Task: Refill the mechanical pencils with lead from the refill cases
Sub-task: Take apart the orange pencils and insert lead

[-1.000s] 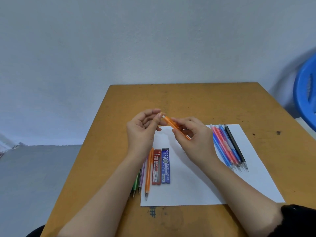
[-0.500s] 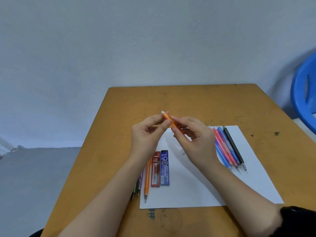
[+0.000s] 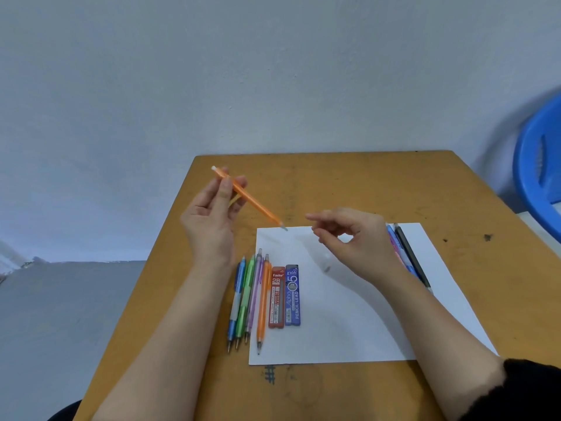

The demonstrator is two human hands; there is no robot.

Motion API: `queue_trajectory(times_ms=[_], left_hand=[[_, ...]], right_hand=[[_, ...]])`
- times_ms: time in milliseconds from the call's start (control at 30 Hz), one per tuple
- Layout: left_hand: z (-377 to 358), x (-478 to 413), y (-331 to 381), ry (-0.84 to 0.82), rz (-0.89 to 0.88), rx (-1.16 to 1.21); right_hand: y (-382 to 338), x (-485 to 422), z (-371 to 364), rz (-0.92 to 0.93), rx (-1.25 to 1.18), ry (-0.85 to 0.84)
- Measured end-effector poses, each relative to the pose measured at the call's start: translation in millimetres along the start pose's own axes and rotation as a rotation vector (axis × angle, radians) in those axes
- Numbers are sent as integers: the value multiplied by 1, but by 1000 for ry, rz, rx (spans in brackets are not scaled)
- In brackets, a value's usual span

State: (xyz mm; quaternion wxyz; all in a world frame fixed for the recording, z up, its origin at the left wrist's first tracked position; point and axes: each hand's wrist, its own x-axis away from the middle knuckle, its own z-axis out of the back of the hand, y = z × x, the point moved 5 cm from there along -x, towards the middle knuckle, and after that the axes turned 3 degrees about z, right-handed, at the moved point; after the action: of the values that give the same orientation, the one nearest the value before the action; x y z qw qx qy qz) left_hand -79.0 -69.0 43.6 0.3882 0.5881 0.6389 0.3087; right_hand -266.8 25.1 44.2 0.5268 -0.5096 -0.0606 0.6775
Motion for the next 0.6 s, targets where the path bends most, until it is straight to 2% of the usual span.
queue_trajectory(times_ms=[167, 300, 433, 600], left_hand=[[-2, 6, 6, 44, -176, -229], [-7, 12, 8, -75, -431, -503], [-10, 11, 1, -155, -519, -647], [-13, 10, -9, -231, -572, -797]], right_hand=[[20, 2, 4, -230, 78, -305], [27, 7, 8, -388, 52, -491], [34, 11, 9, -481, 163, -574], [34, 13, 5, -482, 214, -628]])
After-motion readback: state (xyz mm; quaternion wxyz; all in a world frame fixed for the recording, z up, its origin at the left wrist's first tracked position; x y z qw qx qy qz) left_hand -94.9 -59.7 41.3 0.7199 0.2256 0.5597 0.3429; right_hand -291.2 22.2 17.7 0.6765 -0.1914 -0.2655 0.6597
